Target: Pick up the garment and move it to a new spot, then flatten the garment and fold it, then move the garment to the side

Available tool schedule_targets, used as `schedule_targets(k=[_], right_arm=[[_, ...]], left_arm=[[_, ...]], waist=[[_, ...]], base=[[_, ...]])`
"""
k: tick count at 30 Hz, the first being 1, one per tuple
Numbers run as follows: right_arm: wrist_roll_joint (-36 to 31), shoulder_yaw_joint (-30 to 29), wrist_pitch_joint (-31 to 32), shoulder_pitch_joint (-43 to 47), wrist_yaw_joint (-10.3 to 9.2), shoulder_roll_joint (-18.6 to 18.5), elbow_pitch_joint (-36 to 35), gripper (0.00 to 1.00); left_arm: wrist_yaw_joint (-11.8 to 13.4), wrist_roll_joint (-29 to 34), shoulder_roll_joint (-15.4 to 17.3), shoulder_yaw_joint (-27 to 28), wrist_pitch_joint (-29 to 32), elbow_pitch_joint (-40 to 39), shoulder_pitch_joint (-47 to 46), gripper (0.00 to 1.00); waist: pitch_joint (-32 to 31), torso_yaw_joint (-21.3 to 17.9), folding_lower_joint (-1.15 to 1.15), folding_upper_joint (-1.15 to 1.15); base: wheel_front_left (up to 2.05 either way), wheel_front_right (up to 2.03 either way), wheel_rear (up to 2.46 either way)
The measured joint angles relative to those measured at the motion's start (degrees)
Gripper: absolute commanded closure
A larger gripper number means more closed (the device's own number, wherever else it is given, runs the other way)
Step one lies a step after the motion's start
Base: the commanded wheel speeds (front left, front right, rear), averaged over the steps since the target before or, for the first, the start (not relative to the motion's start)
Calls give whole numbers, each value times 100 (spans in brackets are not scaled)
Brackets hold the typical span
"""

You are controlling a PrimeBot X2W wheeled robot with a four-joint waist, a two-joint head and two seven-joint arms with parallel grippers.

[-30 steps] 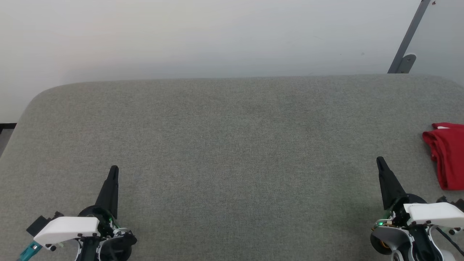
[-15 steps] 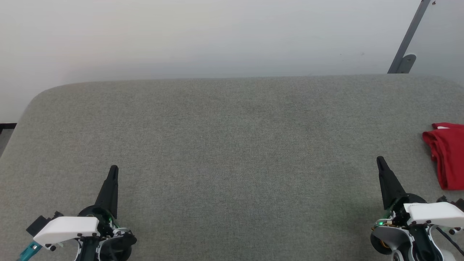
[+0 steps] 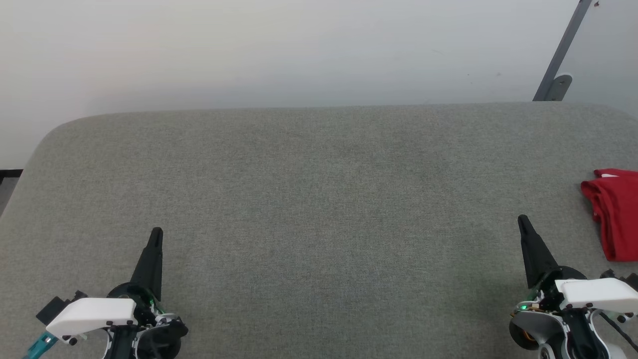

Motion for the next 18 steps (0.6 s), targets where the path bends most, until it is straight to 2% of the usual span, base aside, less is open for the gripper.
schedule_targets(k=[18], right_arm=[[0, -1, 0, 0, 0, 0, 0, 100]], left_arm=[[0, 16, -11, 14, 7, 1, -1, 100]], waist=[[0, 0, 0, 0]], base=[[0, 0, 0]])
